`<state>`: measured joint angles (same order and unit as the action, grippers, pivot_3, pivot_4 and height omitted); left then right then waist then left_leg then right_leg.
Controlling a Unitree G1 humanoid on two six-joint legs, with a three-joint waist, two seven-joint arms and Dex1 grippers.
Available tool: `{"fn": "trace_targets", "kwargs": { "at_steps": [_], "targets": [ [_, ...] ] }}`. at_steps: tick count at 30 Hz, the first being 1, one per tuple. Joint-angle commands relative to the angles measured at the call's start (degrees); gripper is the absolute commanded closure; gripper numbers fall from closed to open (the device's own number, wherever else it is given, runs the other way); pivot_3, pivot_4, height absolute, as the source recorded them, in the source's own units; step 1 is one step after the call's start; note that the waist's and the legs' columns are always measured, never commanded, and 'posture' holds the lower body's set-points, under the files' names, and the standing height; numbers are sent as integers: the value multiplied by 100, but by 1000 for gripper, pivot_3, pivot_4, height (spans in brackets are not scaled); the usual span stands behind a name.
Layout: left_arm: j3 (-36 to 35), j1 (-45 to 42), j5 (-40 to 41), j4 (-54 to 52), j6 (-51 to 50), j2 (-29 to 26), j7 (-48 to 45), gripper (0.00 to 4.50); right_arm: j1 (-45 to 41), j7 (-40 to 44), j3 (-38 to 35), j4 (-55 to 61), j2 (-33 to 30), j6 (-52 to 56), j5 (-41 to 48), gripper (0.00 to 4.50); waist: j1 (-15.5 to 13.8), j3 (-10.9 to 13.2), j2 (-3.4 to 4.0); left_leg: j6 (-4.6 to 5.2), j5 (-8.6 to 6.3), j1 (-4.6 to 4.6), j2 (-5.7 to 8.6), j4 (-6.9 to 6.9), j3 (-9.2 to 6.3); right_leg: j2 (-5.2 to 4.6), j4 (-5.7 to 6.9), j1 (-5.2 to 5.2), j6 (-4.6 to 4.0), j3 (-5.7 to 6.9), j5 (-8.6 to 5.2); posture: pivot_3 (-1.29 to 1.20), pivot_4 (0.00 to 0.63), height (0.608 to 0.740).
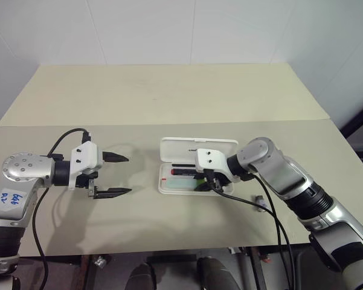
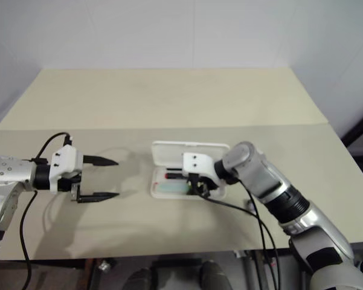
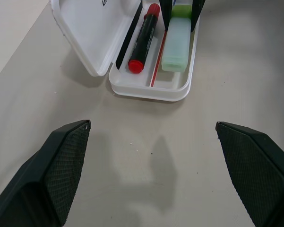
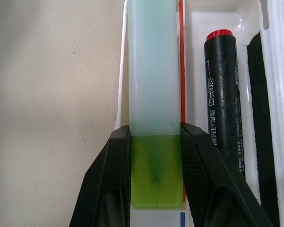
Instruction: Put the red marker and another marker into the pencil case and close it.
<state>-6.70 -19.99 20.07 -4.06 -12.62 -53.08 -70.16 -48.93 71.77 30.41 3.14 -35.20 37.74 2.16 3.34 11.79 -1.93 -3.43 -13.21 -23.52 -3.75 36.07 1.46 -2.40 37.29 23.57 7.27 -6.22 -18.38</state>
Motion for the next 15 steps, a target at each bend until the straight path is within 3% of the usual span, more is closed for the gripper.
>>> {"fn": "trace_targets", "kwargs": {
  "at_steps": [1, 3, 15],
  "targets": [
    [-101, -105, 63, -102, 51, -62, 13, 0, -114, -39, -131, 178, 86, 65, 58, 2668, 6, -1, -1, 0, 0, 1, 0, 0, 0, 0, 1, 0, 0, 0, 0, 0, 150, 740],
    [-103, -106, 63, -91, 59, -66, 6, 0, -173, -161, -245, 131, 203, 80, 87, 2118, 14, -3, -5, 0, 0, 4, 0, -1, 0, 0, 4, 0, 0, 0, 0, 0, 150, 740],
    [-46, -197, 48, -38, 71, -33, -1, 0, -529, -50, -852, 270, 344, 357, 756, 2118, 4, -3, -7, 0, 0, 3, -2, -4, 1, 1, 6, 2, -5, 0, -3, 0, 150, 740]
  ]
}}
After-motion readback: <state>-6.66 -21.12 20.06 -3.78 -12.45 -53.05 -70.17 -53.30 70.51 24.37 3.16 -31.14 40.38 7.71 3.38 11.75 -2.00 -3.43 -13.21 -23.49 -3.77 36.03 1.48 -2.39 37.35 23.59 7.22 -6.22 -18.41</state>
